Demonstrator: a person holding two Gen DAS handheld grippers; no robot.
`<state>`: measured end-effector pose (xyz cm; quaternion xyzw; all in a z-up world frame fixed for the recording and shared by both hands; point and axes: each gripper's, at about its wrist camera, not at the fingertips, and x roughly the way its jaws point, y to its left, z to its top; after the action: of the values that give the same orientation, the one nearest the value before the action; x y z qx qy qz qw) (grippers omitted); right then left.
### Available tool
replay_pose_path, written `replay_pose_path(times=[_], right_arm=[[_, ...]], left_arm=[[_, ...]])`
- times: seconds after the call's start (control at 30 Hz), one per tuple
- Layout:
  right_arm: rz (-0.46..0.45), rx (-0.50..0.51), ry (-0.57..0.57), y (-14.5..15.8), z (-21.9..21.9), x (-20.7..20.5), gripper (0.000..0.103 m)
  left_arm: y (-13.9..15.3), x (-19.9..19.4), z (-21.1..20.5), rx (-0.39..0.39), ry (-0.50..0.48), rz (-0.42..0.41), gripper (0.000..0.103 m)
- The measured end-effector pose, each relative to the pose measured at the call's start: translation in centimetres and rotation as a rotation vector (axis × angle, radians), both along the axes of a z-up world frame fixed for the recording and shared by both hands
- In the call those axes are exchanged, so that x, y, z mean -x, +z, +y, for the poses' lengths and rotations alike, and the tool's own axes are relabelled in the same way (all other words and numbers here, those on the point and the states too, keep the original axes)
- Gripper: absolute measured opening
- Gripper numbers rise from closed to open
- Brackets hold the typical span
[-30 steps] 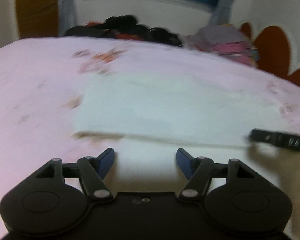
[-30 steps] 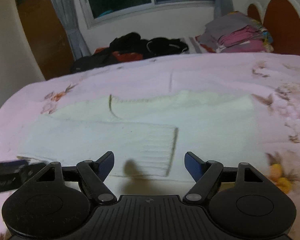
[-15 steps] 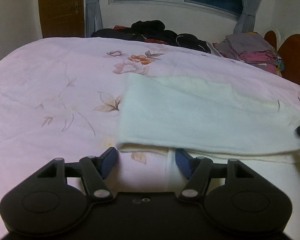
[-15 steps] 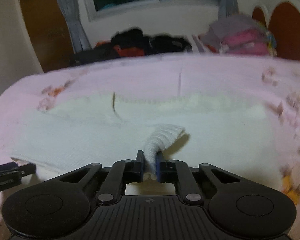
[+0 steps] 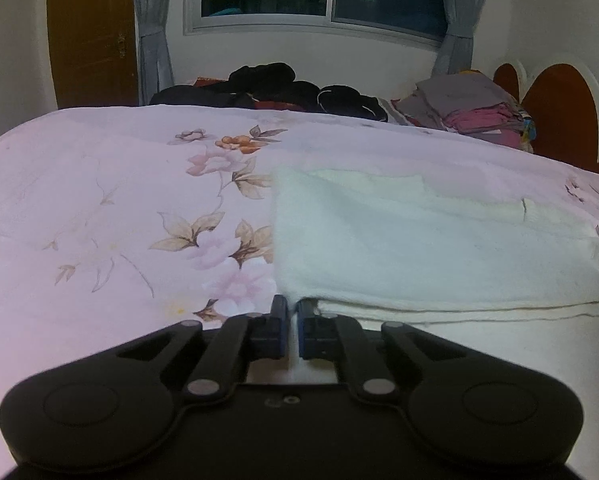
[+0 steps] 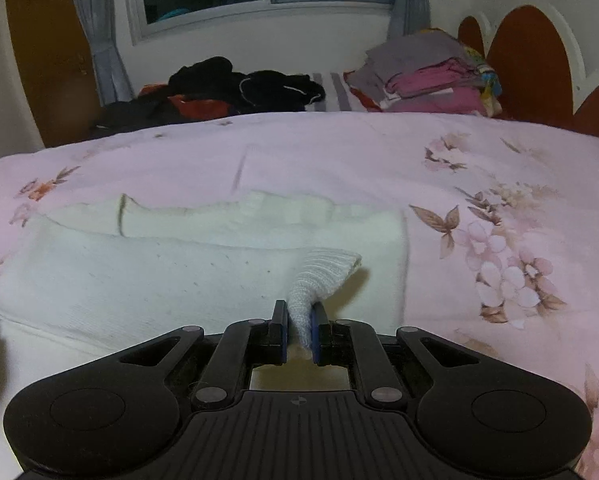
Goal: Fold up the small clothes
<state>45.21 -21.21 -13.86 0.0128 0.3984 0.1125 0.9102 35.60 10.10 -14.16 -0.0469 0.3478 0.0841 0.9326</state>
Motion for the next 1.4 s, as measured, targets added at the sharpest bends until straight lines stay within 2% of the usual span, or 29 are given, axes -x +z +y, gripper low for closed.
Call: replay_pose_path(times=[0.07,0.2,0.27,0.3,0.33,0.43,0.53,0.63,0.8,0.87,0.9,1.07,1.17,1.27,1.4], right_arm=[[0.024,0.039,-0.006,-1.1,-0.1,-0.4,0.011],[-0.001,0.012,-0.030,-0.7,-0.3,-0.1,0.012],[-0.001,0.002,-0.054,-0.5,-0.9,0.0,0.021],[-0.010,0.000,-0.075,-0.4,-1.4,0.1,0.024],[-0.015,-0.003,-0.086,-0.1,-1.7,0.1,0.024],[-0.045,-0.017,-0.108,0.9,-2.4,0.4,0.024],[-0.064,-0.034,-0.101,1.6,-2.3,0.0,0.025],[-0.056,-0.058,-0.090,1.6,-1.4,-0.8,0.025],[-0.038,-0.062,-0.012,1.3,1.7,-1.8,0.027],[-0.045,-0.062,0.009,1.2,2.8,-2.1,0.042],[-0.054,-0.060,0.015,1.3,3.3,-2.2,0.057],[-0.053,-0.043,0.066,0.8,5.0,-3.3,0.058],[-0.044,-0.039,0.071,0.2,5.2,-3.9,0.058],[-0.027,0.051,0.058,-1.4,4.7,-4.5,0.057],[-0.026,0.026,0.014,-1.8,2.5,-4.9,0.058]], left_arm=[[-0.4,0.1,0.1,-0.007,-0.002,0.005,0.005],[-0.1,0.2,-0.2,-0.030,-0.014,0.007,0.005],[0.4,0.4,0.1,-0.005,-0.008,0.009,0.005],[0.6,0.6,0.3,0.014,-0.004,0.004,0.009],[1.1,0.9,0.6,0.036,0.004,-0.002,0.022],[2.7,2.0,0.6,0.069,0.010,-0.040,0.041],[4.0,1.9,-0.4,0.059,-0.027,-0.064,0.048],[4.4,0.0,-1.3,0.090,-0.064,-0.053,0.053],[3.9,-4.1,-3.1,0.082,-0.112,-0.039,0.056],[3.4,-5.7,-3.4,0.076,-0.102,-0.031,0.057],[3.1,-6.4,-3.4,0.075,-0.097,-0.024,0.057],[1.2,-9.1,-2.9,0.056,-0.088,0.026,0.057],[-0.3,-10.1,-1.2,0.099,-0.036,0.077,0.058],[-0.6,-9.8,-0.2,0.117,-0.016,0.059,0.059],[0.0,-9.7,-0.4,0.108,-0.013,0.063,0.056]])
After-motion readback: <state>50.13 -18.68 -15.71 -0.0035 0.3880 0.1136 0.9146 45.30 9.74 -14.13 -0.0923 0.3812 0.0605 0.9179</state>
